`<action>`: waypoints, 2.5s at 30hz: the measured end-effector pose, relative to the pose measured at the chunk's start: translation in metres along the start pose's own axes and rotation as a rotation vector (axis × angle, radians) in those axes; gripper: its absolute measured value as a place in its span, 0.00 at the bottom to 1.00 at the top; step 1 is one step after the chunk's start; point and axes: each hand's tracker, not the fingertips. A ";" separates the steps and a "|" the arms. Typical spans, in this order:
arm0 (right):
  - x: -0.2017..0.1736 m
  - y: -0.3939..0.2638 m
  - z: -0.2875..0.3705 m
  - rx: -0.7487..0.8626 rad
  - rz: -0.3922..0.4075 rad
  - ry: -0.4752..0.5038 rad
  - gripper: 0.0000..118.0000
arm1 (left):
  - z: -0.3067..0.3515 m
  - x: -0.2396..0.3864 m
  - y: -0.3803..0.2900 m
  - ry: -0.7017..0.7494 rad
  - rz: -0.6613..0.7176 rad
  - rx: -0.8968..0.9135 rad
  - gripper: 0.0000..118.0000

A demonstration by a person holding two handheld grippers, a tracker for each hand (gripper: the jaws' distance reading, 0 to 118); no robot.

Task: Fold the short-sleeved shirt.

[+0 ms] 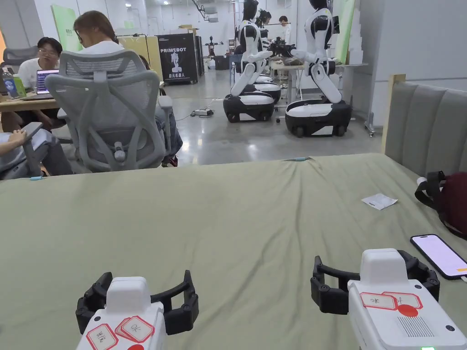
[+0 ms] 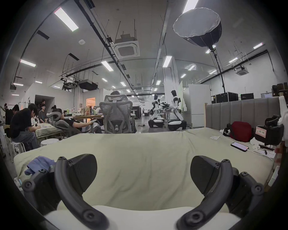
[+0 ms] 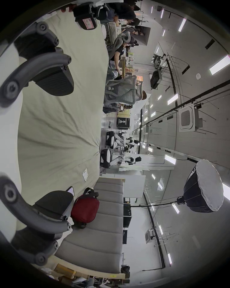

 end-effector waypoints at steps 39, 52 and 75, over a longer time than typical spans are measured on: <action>-0.002 -0.005 0.000 -0.022 -0.008 0.028 1.00 | 0.001 0.001 -0.008 0.029 0.003 -0.013 1.00; -0.002 -0.004 0.001 -0.025 -0.004 0.017 1.00 | 0.002 0.002 -0.007 0.014 0.008 -0.014 1.00; -0.005 0.015 -0.003 -0.122 -0.172 -0.007 1.00 | 0.003 0.004 -0.004 0.005 -0.007 -0.013 1.00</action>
